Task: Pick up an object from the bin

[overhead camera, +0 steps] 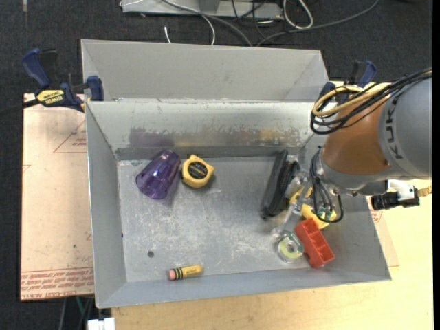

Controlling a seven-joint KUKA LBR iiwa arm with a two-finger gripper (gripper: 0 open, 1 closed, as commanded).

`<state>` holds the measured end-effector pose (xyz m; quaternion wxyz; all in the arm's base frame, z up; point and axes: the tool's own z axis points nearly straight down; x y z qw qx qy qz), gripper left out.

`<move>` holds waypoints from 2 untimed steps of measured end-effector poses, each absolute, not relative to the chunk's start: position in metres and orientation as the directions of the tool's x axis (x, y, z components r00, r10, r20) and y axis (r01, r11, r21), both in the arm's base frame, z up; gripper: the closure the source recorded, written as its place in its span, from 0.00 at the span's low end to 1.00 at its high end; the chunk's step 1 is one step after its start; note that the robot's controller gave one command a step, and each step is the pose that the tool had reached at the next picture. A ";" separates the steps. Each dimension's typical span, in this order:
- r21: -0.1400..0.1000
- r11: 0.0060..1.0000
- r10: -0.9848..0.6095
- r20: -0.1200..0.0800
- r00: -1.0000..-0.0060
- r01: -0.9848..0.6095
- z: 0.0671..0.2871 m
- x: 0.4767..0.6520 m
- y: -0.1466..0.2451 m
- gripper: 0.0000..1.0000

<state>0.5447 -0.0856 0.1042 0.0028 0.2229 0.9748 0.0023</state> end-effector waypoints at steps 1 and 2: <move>0.004 0.985 0.175 -0.012 -0.984 0.175 0.110 0.534 -0.075 0.00; 0.006 0.973 0.229 -0.014 -0.973 0.229 0.096 0.532 -0.087 0.00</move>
Offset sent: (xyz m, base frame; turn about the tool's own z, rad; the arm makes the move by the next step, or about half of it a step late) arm -0.0157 -0.0166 -0.0214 0.0252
